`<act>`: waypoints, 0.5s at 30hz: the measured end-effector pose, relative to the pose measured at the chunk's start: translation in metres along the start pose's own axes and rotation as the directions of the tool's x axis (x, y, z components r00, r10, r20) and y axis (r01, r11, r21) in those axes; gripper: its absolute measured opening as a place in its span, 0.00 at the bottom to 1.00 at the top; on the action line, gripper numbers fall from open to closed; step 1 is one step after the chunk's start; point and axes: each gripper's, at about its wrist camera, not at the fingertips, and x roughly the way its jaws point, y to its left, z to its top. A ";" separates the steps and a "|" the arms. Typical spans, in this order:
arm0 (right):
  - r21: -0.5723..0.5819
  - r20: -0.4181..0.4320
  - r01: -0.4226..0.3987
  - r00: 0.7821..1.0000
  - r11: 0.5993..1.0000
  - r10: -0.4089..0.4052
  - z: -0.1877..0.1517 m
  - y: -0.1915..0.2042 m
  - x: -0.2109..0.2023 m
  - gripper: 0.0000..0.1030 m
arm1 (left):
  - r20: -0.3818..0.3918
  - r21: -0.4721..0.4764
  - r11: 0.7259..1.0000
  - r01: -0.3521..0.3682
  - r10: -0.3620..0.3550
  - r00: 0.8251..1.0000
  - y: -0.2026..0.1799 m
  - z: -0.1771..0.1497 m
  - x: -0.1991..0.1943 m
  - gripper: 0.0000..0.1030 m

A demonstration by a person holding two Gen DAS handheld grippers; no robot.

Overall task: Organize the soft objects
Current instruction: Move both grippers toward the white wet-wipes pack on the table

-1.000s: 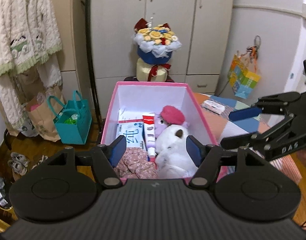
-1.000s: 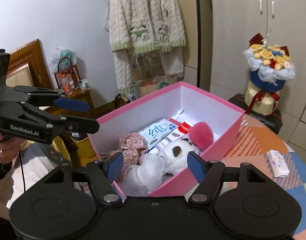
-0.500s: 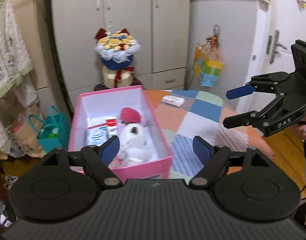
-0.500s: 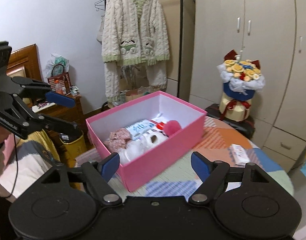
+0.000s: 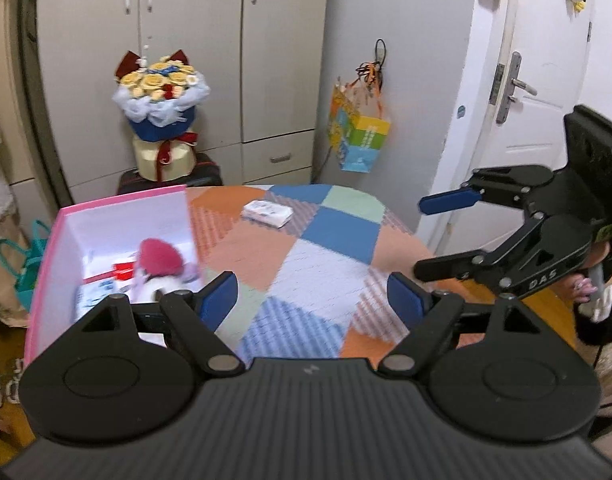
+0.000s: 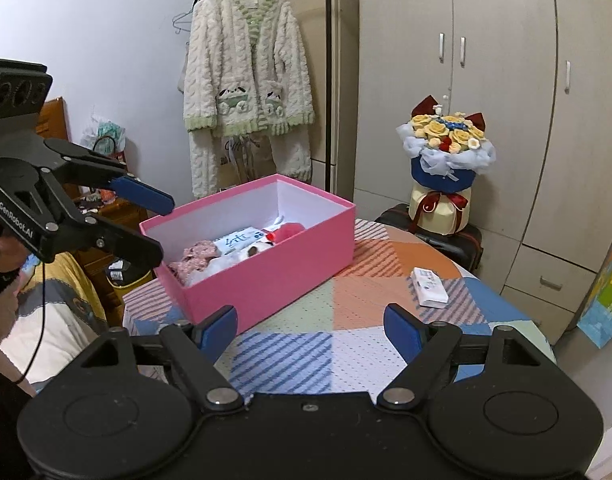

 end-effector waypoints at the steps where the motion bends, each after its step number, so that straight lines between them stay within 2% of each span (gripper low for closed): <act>1: 0.005 0.004 -0.002 1.000 1.000 0.002 -0.001 -0.005 0.002 0.81 | -0.001 -0.005 1.000 0.009 -0.009 1.000 -0.002 0.003 0.007 0.79; 10: -0.001 0.063 0.003 0.998 1.000 -0.003 -0.020 -0.045 0.034 0.81 | 0.002 -0.104 0.994 0.026 -0.026 1.000 -0.004 0.016 0.071 0.76; 15: -0.037 0.085 0.076 0.994 0.996 -0.072 -0.023 -0.060 0.062 0.81 | 0.052 -0.174 0.985 0.021 -0.012 0.999 -0.002 0.016 0.106 0.76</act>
